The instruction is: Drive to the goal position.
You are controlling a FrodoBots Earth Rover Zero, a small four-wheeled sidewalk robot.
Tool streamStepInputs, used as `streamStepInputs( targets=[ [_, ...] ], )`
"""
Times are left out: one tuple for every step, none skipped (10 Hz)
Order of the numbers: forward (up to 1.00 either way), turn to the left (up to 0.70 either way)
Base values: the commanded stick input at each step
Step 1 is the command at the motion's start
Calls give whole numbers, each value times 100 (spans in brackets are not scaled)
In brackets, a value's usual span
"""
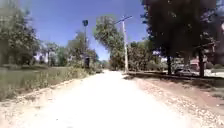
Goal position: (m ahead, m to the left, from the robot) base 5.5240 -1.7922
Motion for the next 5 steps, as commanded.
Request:
streamStepInputs(
  targets=[
    [85, 0],
    [85, 0],
    [85, 0],
    [85, 0],
    [85, 0]
  ],
)
